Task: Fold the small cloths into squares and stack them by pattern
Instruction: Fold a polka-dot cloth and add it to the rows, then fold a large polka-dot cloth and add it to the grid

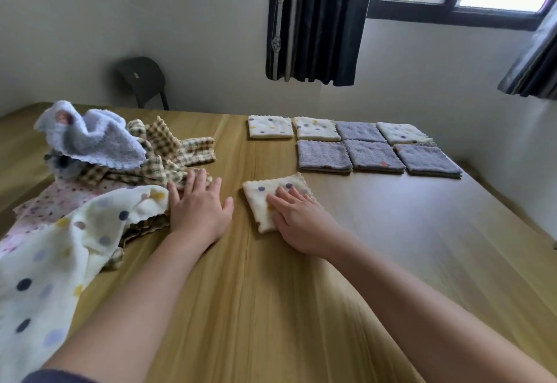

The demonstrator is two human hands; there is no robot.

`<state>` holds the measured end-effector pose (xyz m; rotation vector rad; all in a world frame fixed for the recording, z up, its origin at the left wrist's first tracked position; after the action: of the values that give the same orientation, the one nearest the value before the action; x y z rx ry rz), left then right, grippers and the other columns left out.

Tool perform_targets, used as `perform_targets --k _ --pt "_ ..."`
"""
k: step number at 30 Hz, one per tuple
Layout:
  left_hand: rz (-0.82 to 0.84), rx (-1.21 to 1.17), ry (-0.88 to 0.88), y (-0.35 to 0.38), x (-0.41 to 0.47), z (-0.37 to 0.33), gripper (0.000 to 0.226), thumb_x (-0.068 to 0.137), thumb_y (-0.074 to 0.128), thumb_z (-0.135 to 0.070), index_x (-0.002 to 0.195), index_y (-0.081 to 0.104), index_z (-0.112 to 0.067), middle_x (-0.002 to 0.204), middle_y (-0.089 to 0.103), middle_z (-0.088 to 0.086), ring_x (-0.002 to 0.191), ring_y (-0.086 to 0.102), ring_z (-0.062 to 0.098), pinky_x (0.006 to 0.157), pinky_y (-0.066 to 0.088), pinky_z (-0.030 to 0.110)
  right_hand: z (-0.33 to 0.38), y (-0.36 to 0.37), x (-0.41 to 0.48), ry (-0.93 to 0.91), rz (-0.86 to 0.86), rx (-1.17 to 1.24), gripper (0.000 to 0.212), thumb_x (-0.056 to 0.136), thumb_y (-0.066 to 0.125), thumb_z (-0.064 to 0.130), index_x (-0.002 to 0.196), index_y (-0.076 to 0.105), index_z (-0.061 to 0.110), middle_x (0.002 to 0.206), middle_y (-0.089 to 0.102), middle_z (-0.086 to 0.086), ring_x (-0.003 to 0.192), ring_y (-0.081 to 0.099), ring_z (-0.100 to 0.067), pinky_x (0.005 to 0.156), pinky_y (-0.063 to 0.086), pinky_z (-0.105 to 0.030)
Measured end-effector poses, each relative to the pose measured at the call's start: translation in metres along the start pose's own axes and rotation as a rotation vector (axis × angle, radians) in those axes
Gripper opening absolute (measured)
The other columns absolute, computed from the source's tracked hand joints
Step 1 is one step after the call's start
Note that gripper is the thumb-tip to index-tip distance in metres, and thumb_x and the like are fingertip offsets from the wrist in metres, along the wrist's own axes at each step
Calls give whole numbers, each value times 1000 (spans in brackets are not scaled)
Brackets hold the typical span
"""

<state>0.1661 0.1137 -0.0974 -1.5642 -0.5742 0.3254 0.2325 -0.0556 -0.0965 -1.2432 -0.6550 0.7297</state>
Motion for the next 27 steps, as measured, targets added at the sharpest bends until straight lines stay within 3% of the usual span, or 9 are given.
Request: perform_targets --k 7,22,25,27 --pt "-35 -91 -14 3 9 10 54 98 31 -49 148 31 -28 160 18 -1 147 12 18 118 7 45 -4 11 90 158 -10 -14 47 103 21 35 145 33 18 159 18 -6 148 8 -28 118 4 -50" --pt "-93 -165 -9 8 16 12 51 98 33 -44 146 34 -27 158 21 -1 146 12 16 118 4 43 -38 7 169 293 -28 4 48 101 21 32 145 34 15 159 19 -8 148 7 -30 118 3 -52" --pt "-180 -199 0 5 14 11 45 96 42 -36 139 45 -22 148 40 2 139 31 20 114 14 44 -31 0 162 247 -111 8 48 101 24 26 148 30 14 159 21 -6 148 7 -27 119 4 -49" --pt "-303 -248 16 -5 9 13 35 90 52 -22 124 56 -14 123 60 8 116 51 27 102 32 44 -18 -6 155 183 -148 62 47 102 27 21 147 31 12 159 21 -5 149 7 -25 119 5 -46"
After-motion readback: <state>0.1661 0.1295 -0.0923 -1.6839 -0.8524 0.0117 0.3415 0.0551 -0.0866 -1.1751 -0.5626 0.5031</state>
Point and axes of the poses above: each hand's wrist, its own x-axis towards the middle knuckle, its own y-axis out of the palm, z = x × y, the point moved 5 cm from there along x, towards the middle knuckle
